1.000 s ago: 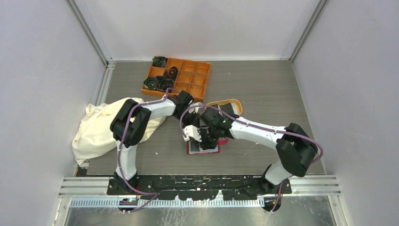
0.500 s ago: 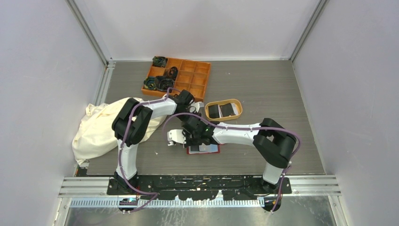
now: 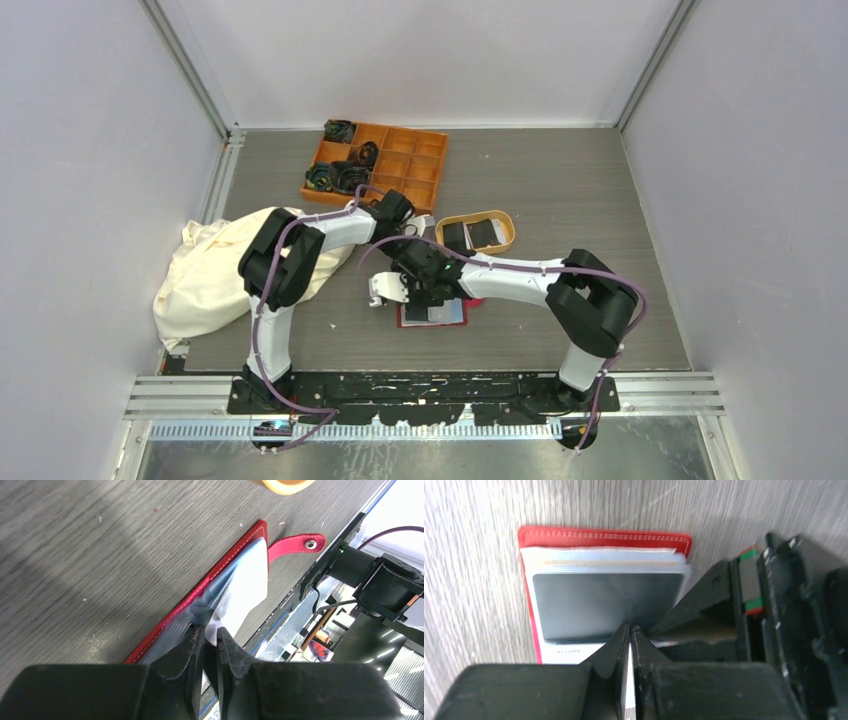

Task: Put the credit cards into the card holder
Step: Insert the credit card into the card holder, then turn over the card slot in the card holder, then pick up the credit card from the storage box.

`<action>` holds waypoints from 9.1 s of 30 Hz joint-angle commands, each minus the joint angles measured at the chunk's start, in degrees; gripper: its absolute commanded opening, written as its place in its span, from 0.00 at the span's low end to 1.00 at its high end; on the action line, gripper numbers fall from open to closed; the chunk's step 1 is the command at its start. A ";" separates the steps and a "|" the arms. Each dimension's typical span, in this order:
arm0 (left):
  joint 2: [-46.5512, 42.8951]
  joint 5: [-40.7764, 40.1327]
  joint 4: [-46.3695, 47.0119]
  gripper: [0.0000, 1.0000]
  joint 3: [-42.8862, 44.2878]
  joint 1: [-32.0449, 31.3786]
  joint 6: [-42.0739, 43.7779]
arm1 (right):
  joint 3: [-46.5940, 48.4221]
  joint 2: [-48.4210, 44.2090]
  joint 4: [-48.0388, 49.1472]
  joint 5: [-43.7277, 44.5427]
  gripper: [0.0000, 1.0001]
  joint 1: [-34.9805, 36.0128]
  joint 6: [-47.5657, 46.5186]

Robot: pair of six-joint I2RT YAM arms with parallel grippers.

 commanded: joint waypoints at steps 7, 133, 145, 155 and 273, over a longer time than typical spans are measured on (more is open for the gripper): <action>-1.31 -4.00 -2.65 0.25 -0.32 -0.51 1.92 | -2.72 -4.16 -8.55 -3.11 0.12 -5.42 -3.66; -34.13 -31.77 37.74 0.03 -36.57 -10.11 -17.94 | -4.66 8.00 2.82 -57.60 0.43 -37.88 61.81; -21.37 -30.52 34.79 0.00 -28.17 -12.96 -16.81 | -4.83 8.28 2.82 -57.51 0.43 -37.89 61.89; -18.60 -29.69 35.38 0.00 -25.48 -14.21 -16.74 | -5.01 8.38 3.04 -57.82 0.44 -37.92 62.07; -60.40 -42.67 -3.27 0.41 -21.31 -9.75 22.83 | 18.29 15.52 4.08 -47.98 0.44 -42.78 65.73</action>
